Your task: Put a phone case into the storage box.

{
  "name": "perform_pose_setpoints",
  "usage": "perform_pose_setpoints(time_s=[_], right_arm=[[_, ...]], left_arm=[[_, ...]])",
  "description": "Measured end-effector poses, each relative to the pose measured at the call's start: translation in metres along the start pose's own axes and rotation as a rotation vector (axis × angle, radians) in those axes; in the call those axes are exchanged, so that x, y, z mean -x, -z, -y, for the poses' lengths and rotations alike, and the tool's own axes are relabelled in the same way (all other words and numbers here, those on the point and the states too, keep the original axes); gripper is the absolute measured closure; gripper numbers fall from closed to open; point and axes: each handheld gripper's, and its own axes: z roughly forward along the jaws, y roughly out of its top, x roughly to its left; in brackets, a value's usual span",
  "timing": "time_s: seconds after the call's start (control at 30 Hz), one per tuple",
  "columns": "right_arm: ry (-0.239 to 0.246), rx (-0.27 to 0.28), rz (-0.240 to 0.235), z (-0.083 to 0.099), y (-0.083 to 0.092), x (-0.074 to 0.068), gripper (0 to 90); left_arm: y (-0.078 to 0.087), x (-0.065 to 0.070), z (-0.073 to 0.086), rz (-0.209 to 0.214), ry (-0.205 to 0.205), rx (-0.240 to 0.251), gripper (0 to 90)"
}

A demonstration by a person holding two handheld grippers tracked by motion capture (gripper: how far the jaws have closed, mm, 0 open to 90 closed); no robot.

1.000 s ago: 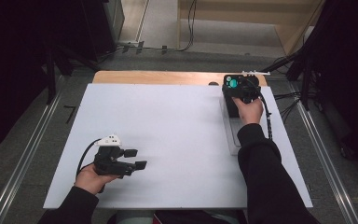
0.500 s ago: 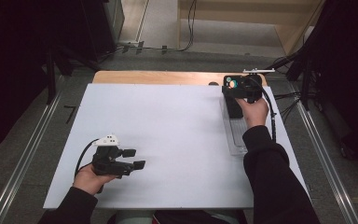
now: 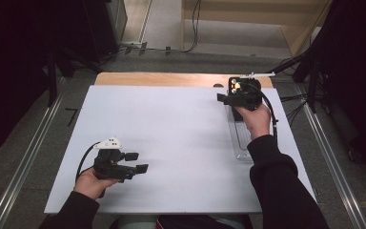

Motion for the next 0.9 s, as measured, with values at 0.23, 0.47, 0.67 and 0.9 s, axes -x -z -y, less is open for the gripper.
perform_pose_setpoints(time_s=[0.23,0.47,0.67,0.9], right_arm=[[0.032,-0.004,-0.061,0.005,0.001,-0.01,11.6],[0.074,-0.02,-0.127,0.012,0.001,-0.018,18.1],[0.108,-0.041,-0.166,0.016,0.001,-0.026,22.4],[0.118,-0.068,-0.202,0.027,0.005,-0.034,22.7]], left_arm=[[0.0,-0.001,0.0,0.0,0.001,0.0,31.6],[0.001,-0.001,0.0,-0.001,-0.002,0.002,31.6],[0.002,-0.001,0.0,0.004,-0.002,0.001,31.6],[0.003,0.0,0.0,0.012,-0.002,0.009,31.5]])
